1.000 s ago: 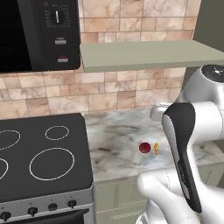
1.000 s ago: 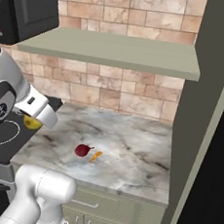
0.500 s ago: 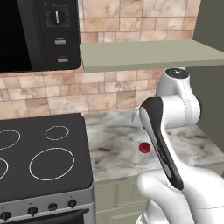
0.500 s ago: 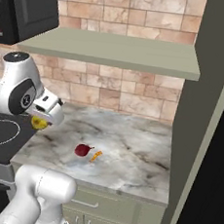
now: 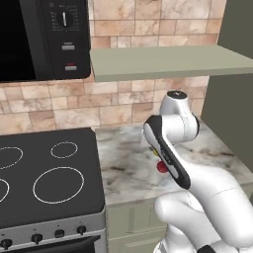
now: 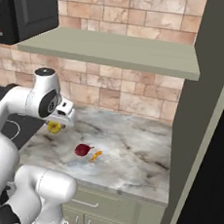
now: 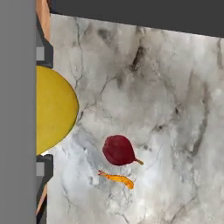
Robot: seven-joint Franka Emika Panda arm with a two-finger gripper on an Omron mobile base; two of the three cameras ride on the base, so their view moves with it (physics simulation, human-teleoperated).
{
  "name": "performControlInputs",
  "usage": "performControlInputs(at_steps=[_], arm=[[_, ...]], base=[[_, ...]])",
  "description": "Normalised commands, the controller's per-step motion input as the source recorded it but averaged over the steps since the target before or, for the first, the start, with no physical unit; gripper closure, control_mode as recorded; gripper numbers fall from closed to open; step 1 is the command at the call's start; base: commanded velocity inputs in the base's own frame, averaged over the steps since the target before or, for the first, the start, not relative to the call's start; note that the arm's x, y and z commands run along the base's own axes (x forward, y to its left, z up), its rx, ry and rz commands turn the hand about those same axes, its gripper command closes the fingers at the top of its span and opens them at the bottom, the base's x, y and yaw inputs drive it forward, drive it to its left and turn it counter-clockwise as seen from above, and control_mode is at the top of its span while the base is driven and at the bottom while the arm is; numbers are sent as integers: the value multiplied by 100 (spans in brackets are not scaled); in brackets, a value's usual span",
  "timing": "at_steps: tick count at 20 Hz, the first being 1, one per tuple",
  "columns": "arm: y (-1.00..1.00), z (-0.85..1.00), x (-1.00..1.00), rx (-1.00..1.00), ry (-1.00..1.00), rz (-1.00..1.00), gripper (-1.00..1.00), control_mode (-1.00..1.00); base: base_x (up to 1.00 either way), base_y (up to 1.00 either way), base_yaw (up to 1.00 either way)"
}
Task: Open the fridge, remove the pear, lemon, and shrimp, and place them on any counter.
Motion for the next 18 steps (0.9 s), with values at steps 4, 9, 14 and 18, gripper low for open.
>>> performControlInputs(at_steps=[4,9,14,18], arm=[[21,-85,80,-4,0,7,100,-100],[18,-70,69,-3,12,2,100,-100],[10,-50,56,0,13,0,100,-100],[0,-34,32,0,13,0,100,-100]], base=[[0,0,0],[0,0,0],[0,0,0],[0,0,0]])
